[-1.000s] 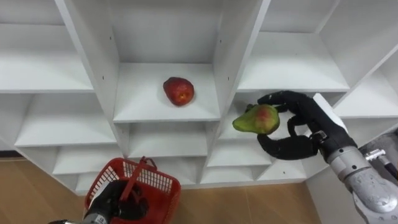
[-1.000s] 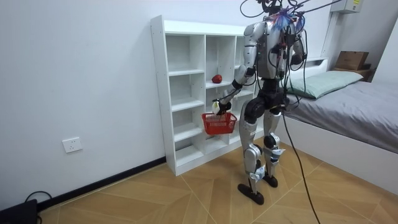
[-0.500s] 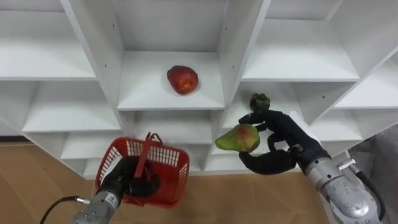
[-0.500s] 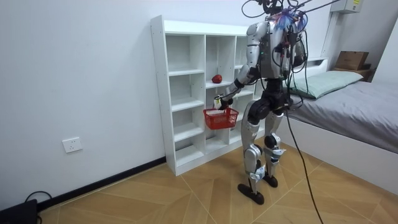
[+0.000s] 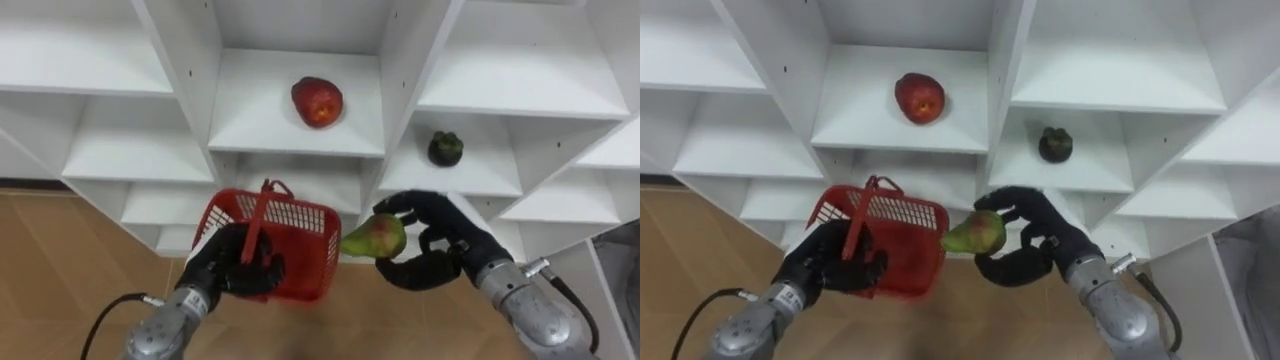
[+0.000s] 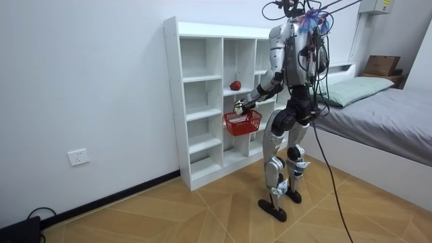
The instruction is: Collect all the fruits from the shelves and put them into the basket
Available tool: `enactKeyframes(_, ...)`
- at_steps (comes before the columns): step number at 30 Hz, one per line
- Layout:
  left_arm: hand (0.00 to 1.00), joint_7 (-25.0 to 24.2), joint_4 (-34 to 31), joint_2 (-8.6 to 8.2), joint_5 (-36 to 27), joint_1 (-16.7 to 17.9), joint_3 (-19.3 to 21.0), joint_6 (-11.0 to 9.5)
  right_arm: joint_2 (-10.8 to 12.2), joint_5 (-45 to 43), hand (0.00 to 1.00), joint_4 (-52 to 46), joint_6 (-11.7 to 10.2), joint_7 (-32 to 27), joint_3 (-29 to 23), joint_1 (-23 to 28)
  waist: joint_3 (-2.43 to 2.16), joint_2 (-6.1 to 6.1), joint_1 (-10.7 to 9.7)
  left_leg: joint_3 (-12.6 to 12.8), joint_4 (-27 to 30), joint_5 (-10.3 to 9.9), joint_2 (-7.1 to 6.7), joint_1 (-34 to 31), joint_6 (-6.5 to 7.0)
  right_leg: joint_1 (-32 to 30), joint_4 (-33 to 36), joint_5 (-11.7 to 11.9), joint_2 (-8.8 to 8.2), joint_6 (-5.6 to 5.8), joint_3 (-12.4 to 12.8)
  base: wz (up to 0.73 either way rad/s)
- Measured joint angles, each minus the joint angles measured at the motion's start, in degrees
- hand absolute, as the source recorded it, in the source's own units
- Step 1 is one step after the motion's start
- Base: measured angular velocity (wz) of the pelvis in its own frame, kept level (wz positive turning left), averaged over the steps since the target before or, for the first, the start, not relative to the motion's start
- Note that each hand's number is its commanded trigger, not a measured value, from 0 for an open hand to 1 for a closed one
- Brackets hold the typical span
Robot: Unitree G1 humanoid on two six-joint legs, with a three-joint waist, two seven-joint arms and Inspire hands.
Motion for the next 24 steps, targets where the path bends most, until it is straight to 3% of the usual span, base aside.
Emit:
enactKeyframes(6,1.0,-1.93,-1.94,0.33,-0.1,0.55,-1.61,-0.04,-0.08,0.13,1.0,0.07,-0.09,-1.61,2.47,-0.23,0.02,-0.03,-0.02,-0.01,0.11,0.0,0.0,-0.17,0.0,-0.16,0.03,-0.11,-0.01,-0.05,0.01,0.0)
enactKeyframes(8,1.0,-2.8,-3.12,0.87,-2.29,0.52,-2.7,-0.08,-0.2,0.23,1.0,1.62,-1.09,-1.74,3.78,-0.74,0.03,0.0,-0.07,-0.08,0.26,0.0,0.03,-0.48,0.0,-0.34,0.03,-0.11,0.01,-0.05,-0.02,0.0)
enactKeyframes(14,1.0,-4.54,-5.92,1.11,-7.46,0.71,-4.96,-0.11,-0.18,0.23,1.0,4.46,-1.19,-1.92,4.76,-0.62,0.37,0.68,-0.19,-0.13,1.13,0.0,0.15,-2.42,0.0,-1.4,-0.05,-0.1,-0.14,-0.07,-1.29,0.08)
enactKeyframes(24,1.0,-6.43,-10.85,2.17,-10.27,1.13,-8.75,-0.11,-0.26,0.42,1.0,4.43,-1.15,-2.11,5.48,-0.85,0.31,1.2,-0.07,-0.18,0.76,0.0,0.12,-2.98,0.0,-2.25,-0.03,-0.07,-0.21,-0.12,-1.42,0.0)
